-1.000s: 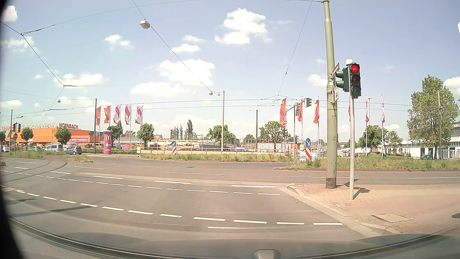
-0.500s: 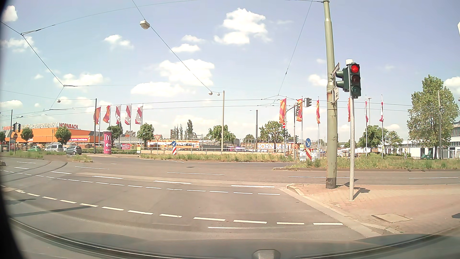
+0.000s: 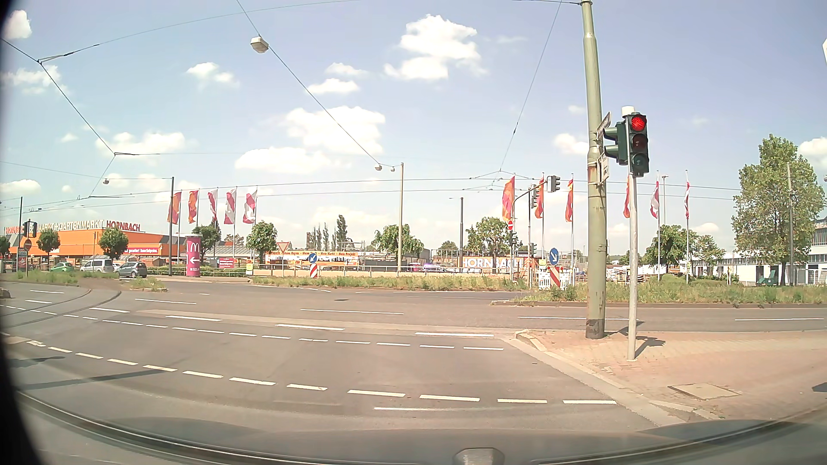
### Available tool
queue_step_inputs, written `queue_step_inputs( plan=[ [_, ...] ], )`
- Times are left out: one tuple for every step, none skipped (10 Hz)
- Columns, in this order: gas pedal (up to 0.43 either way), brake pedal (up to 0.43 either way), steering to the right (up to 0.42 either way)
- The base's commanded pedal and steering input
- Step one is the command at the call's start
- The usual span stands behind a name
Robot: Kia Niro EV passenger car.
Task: Follow the waypoints while adhering to traffic rules and regulations
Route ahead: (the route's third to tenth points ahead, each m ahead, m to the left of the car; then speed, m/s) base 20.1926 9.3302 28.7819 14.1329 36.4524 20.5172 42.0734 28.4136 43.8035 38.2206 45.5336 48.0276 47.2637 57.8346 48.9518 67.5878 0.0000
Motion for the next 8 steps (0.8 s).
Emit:
queue_step_inputs(
  plan=[
    [0.0, 0.348, -0.049],
    [0.0, 0.354, -0.049],
    [0.0, 0.348, -0.049],
    [0.0, 0.348, -0.049],
    [0.0, 0.348, -0.048],
    [0.0, 0.348, -0.048],
    [0.0, 0.348, -0.048],
    [0.0, 0.348, -0.048]
  ],
)
